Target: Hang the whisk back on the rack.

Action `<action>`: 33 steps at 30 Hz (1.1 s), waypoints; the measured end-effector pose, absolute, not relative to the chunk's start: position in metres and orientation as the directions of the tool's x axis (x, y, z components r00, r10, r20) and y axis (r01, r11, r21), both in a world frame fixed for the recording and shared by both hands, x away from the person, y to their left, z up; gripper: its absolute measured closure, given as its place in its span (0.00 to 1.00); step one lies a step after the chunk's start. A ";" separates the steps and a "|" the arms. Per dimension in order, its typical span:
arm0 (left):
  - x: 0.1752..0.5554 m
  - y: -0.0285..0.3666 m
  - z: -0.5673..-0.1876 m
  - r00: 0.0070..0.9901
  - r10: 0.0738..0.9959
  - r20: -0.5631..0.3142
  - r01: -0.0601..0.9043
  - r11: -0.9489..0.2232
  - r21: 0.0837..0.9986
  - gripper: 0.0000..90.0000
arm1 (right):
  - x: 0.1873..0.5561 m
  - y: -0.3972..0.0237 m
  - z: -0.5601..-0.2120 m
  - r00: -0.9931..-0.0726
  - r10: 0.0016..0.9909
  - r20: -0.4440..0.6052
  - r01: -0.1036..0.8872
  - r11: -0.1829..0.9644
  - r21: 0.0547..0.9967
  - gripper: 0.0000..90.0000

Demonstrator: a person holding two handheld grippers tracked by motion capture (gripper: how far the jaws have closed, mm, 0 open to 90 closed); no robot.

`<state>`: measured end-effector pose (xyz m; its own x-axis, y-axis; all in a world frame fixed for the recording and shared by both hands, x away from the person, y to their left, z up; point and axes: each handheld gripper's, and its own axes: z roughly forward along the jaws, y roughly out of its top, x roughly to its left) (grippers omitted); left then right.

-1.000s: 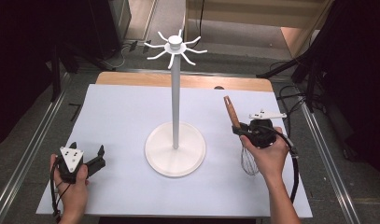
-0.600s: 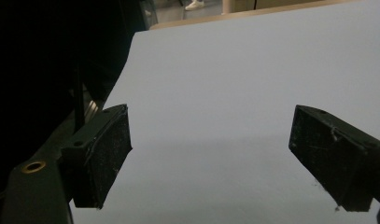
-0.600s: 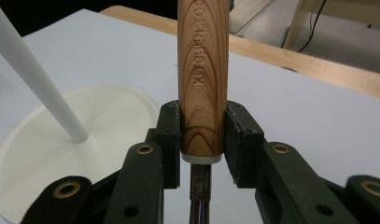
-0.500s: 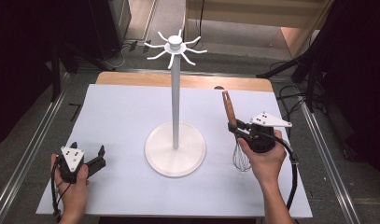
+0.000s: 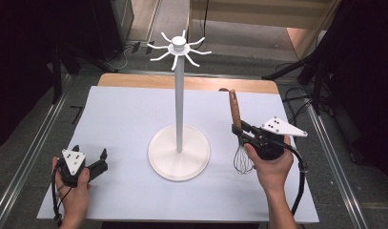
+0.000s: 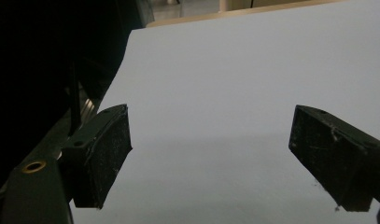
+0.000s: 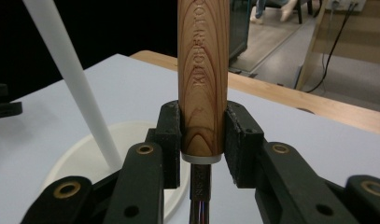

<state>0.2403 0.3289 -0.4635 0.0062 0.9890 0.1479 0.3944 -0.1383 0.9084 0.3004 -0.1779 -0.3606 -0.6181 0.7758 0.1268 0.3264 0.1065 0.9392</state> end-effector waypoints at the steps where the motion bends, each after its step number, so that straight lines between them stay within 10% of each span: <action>1: 0.240 0.329 -0.464 0.007 0.989 0.148 0.394 -0.139 0.908 0.15 | 0.298 -0.176 -0.358 -0.628 0.769 0.120 0.308 0.104 0.946 0.79; 33: 0.241 0.329 -0.463 0.016 0.989 0.148 0.402 -0.142 0.905 0.15 | 0.269 -0.163 -0.328 -0.682 0.724 0.100 0.179 0.032 0.983 0.79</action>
<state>0.2410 0.3293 -0.4634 0.0164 0.9889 0.1480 0.4015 -0.1420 0.9048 0.2685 -0.1633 -0.3278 -0.6821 0.7243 0.1003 0.1790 0.0323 0.9833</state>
